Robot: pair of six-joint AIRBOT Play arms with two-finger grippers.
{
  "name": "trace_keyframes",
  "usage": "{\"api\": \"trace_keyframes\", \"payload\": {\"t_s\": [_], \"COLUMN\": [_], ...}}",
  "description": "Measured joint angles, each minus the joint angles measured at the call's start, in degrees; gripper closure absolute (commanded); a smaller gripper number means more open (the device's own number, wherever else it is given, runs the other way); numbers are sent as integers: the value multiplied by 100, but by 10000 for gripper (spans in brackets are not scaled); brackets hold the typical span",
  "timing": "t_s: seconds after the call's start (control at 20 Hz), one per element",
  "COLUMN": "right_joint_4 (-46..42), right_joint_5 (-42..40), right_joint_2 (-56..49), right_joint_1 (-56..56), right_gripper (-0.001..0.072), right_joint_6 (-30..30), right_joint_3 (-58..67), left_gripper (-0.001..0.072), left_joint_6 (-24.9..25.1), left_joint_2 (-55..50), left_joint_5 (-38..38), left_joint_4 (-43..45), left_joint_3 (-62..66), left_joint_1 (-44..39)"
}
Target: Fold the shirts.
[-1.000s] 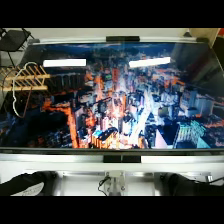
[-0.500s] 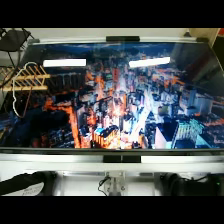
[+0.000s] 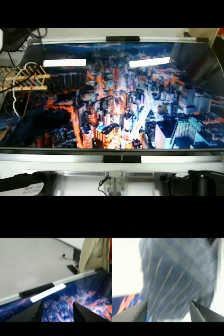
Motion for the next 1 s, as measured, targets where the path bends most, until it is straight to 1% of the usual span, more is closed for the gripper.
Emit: {"api": "trace_keyframes", "payload": {"t_s": [0.05,0.15,0.2,0.25,0.35,0.45,0.55,0.6,0.65,0.7,0.8,0.9,1.0], "right_joint_4": [439,1377,1705,1884,1961,1674,1027,616,173,-160,-422,-503,-693], "right_joint_5": [195,308,308,293,197,-216,-855,-1082,-1285,-1423,-1513,-1279,-927], "right_joint_2": [37,170,256,321,407,448,310,142,-120,-442,-1272,-2085,-2743], "right_joint_1": [79,496,892,1368,2686,4409,6249,7110,7947,8581,9475,9912,10177], "right_gripper": [216,214,214,214,213,214,214,214,214,214,214,214,214], "right_joint_6": [-11,-11,-22,-57,-76,44,337,520,726,890,1047,990,813], "right_joint_3": [-96,-468,-750,-1056,-1797,-2588,-3165,-3320,-3397,-3394,-3117,-2625,-2109], "left_gripper": [257,257,257,257,257,256,251,201,100,41,28,29,30], "left_joint_6": [0,-24,-131,-273,-632,-997,-1285,-1397,-1493,-1589,-1722,-1862,-2090], "left_joint_2": [-35,-149,-225,-299,-417,-470,-498,-505,-516,-518,-505,-426,-343], "left_joint_5": [-245,-944,-1373,-1775,-2542,-3145,-3707,-3930,-4098,-4218,-4341,-4306,-4122], "left_joint_4": [26,146,297,494,1139,1633,1915,2011,2050,2059,2013,1978,1943], "left_joint_3": [0,0,-7,-33,-258,-623,-1062,-1287,-1502,-1663,-1902,-2026,-2127], "left_joint_1": [15,52,59,70,87,127,157,164,166,168,166,153,136]}}
